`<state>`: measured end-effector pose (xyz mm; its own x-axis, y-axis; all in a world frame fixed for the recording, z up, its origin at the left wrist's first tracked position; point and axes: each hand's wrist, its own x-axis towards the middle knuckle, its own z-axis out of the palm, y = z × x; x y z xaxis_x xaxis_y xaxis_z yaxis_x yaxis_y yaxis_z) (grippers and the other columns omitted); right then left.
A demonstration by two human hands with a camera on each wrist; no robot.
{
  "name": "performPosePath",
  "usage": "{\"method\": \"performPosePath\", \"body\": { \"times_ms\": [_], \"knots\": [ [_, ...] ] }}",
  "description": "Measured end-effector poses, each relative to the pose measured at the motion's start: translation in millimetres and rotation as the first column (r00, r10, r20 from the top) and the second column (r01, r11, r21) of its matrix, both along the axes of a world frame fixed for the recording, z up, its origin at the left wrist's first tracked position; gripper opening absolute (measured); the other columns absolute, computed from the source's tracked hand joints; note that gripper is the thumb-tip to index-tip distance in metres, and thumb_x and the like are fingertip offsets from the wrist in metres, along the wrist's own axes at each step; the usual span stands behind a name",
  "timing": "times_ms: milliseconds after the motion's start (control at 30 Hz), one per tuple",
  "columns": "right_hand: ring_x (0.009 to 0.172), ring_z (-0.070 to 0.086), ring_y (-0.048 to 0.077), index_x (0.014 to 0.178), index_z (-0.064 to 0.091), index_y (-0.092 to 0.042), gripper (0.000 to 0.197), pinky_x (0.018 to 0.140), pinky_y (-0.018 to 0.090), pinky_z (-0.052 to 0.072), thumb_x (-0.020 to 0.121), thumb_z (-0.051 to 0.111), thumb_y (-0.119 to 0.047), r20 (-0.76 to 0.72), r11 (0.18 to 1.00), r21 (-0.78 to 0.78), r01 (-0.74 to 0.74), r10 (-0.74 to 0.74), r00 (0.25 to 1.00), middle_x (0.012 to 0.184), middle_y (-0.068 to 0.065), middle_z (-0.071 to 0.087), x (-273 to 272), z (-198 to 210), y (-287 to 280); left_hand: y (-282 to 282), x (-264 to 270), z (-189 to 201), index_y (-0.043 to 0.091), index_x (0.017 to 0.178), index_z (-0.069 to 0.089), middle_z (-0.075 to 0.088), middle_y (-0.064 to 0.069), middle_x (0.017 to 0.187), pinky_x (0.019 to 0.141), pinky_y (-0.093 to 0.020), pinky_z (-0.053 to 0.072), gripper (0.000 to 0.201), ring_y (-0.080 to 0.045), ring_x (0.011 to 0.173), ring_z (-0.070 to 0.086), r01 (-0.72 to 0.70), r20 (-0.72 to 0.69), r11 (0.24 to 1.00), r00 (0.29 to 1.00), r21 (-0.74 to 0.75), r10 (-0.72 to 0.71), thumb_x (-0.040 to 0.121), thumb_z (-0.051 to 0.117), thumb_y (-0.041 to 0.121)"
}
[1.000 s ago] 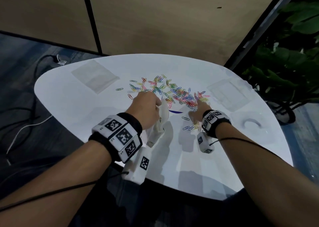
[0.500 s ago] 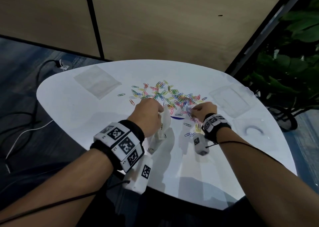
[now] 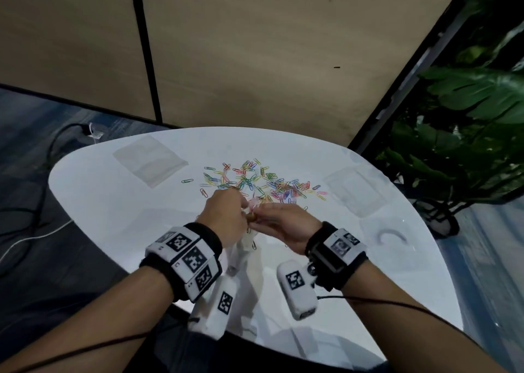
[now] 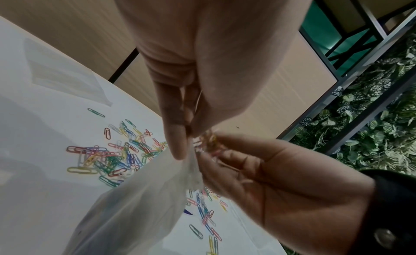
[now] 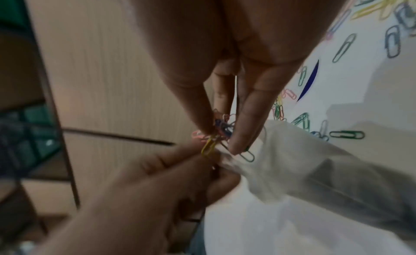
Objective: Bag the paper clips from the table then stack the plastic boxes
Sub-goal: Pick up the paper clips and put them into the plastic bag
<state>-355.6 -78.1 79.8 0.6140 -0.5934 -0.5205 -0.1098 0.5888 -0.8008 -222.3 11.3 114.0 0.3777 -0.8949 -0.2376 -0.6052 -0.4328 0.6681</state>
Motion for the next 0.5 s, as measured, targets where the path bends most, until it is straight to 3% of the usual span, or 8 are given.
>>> {"method": "performPosePath", "body": {
  "times_ms": [100,167,267,333,367,433,500],
  "knots": [
    [0.089,0.068,0.027,0.092,0.073,-0.002,0.013,0.091,0.036,0.057,0.083,0.068,0.004,-0.192,0.967,-0.251,-0.033,-0.017,0.981,0.099,0.02,0.072,6.9,-9.4,10.3,0.0,-2.3,0.9,0.019,0.094,0.077,0.072,-0.009,0.092,0.084,-0.041,0.059,0.025,-0.029,0.089,0.07,-0.011,-0.022,1.0,1.0,-0.019,0.011,0.083,0.056,0.008],
    [0.084,0.071,0.026,0.091,0.077,-0.011,0.02,0.088,0.041,0.058,0.079,0.068,0.002,-0.308,0.892,-0.433,-0.13,-0.011,0.951,0.088,0.013,0.075,9.5,-10.4,12.6,0.5,-5.8,1.5,0.017,0.097,0.078,0.074,-0.01,0.093,0.085,-0.039,0.059,0.029,-0.028,0.09,0.07,0.012,-0.023,1.0,1.0,-0.025,-0.012,0.085,0.055,0.005],
    [0.069,0.068,0.024,0.09,0.077,-0.007,0.024,0.07,0.031,0.06,0.082,0.056,0.0,-0.515,0.667,-0.663,-0.34,-0.077,0.854,0.074,0.011,0.071,13.8,-1.4,14.6,0.7,-9.3,2.0,0.016,0.091,0.079,0.074,-0.011,0.087,0.08,-0.037,0.059,0.03,-0.027,0.086,0.07,0.058,-0.027,0.998,0.998,-0.032,-0.059,0.085,0.053,0.003],
    [0.071,0.065,0.029,0.084,0.074,-0.005,0.025,0.064,0.029,0.053,0.086,0.05,-0.001,-0.608,0.496,-0.718,-0.488,-0.105,0.787,0.075,0.013,0.07,16.3,5.5,16.2,0.0,-9.0,1.0,0.015,0.083,0.077,0.072,-0.011,0.079,0.076,-0.037,0.059,0.029,-0.027,0.081,0.069,0.066,-0.019,0.997,0.998,-0.031,-0.067,0.084,0.051,0.002],
    [0.072,0.061,0.029,0.081,0.072,-0.006,0.026,0.061,0.027,0.046,0.088,0.047,-0.003,-0.659,0.448,-0.693,-0.565,-0.074,0.749,0.076,0.012,0.067,17.5,7.5,16.2,-0.4,-8.4,1.1,0.014,0.079,0.076,0.072,-0.01,0.076,0.075,-0.037,0.059,0.028,-0.027,0.079,0.069,0.062,-0.012,0.998,0.998,-0.024,-0.062,0.084,0.051,0.002],
    [0.075,0.057,0.026,0.079,0.065,-0.013,0.027,0.062,0.026,0.042,0.091,0.043,-0.004,-0.713,0.427,-0.619,-0.659,0.048,0.7,0.081,0.01,0.063,17.5,10.7,14.4,-1.9,-6.8,1.1,0.014,0.071,0.071,0.07,-0.009,0.073,0.071,-0.032,0.056,0.026,-0.027,0.077,0.067,0.043,-0.001,0.999,0.999,-0.013,-0.043,0.085,0.051,0.003],
    [0.081,0.066,0.027,0.083,0.068,-0.013,0.027,0.073,0.033,0.055,0.092,0.045,-0.004,-0.604,0.55,-0.605,-0.576,0.155,0.782,0.088,0.011,0.068,14.9,13.5,8.4,-3.3,-4.8,1.2,0.016,0.075,0.072,0.07,-0.008,0.079,0.073,-0.031,0.055,0.025,-0.027,0.079,0.066,0.017,0.01,1.0,1.0,-0.019,-0.017,0.085,0.051,0.005]
  ]
}}
